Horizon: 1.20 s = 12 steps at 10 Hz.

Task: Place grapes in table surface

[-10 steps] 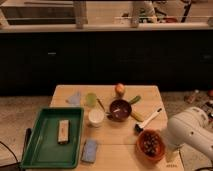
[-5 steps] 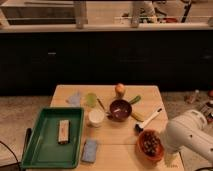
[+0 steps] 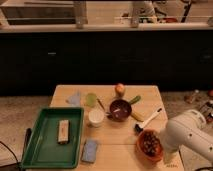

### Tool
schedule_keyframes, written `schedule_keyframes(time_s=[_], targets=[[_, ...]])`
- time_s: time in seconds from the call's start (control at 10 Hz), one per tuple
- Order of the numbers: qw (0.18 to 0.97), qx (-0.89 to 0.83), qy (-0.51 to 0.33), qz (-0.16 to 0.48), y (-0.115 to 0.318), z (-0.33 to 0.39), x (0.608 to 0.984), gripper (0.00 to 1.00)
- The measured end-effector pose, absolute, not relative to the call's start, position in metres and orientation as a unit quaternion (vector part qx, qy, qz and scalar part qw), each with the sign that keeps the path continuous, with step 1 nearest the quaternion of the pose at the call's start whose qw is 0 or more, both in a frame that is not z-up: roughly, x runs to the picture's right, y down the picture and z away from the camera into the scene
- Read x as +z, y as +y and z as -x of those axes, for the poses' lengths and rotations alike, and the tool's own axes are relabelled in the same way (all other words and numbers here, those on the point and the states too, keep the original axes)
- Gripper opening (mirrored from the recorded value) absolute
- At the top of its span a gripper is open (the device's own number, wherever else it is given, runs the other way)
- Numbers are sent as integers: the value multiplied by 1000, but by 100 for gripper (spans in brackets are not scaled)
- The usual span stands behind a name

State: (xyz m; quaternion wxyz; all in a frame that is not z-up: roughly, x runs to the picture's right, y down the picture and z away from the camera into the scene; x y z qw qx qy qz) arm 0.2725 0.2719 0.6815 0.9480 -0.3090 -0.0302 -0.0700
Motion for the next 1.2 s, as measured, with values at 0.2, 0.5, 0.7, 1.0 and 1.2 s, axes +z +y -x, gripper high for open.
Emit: schedule_keyframes(time_s=[0.2, 0.5, 0.7, 1.0, 1.2], targets=[[947, -76, -44, 308, 269, -268, 684, 80], [946, -85, -69, 307, 265, -262, 689, 80], [944, -89, -85, 306, 262, -258, 691, 80], [942, -93, -97, 307, 259, -251, 696, 73], [941, -95, -100, 309, 258, -248, 700, 73]])
